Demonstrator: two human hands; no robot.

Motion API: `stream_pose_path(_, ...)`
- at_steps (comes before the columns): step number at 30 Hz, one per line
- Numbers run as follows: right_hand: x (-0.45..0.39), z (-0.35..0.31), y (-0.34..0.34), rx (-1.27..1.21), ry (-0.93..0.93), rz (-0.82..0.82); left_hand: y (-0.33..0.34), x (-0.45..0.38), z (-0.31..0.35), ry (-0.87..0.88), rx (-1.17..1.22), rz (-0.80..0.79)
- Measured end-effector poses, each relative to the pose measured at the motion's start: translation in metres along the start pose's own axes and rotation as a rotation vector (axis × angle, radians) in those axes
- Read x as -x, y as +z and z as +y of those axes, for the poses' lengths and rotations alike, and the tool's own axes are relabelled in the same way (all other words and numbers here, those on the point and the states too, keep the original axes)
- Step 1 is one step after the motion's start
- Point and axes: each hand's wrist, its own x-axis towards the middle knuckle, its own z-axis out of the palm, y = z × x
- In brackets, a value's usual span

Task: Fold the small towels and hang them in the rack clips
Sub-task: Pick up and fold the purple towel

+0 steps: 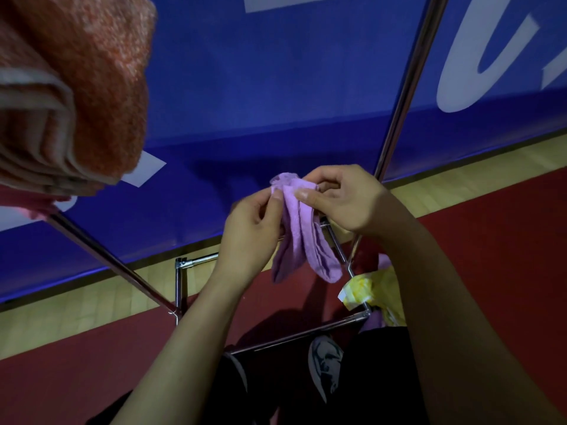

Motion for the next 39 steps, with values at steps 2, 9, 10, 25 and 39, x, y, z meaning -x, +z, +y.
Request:
stream_pose_path(2, 0.0, 0.002, 0.001, 0.042, 0.001, 0.043, 0.003, 0.003, 0.001, 0.047, -0.048, 0.031)
stream_pose_path(9, -0.002, 0.001, 0.004, -0.012, 0.048, 0.118, 0.007, 0.008, 0.007, 0.076, -0.04, -0.095)
stream_pose_path(10, -0.001, 0.0, 0.004, -0.061, 0.053, 0.087, 0.006, 0.008, 0.008, 0.081, -0.03, -0.09)
stream_pose_path(25, 0.004, -0.014, 0.006, 0.067, 0.102, 0.093, 0.011, 0.002, -0.003, 0.076, -0.141, 0.079)
stream_pose_path(39, 0.003, -0.01, 0.007, 0.153, 0.202, 0.232, 0.012, 0.004, 0.001, 0.032, -0.048, -0.181)
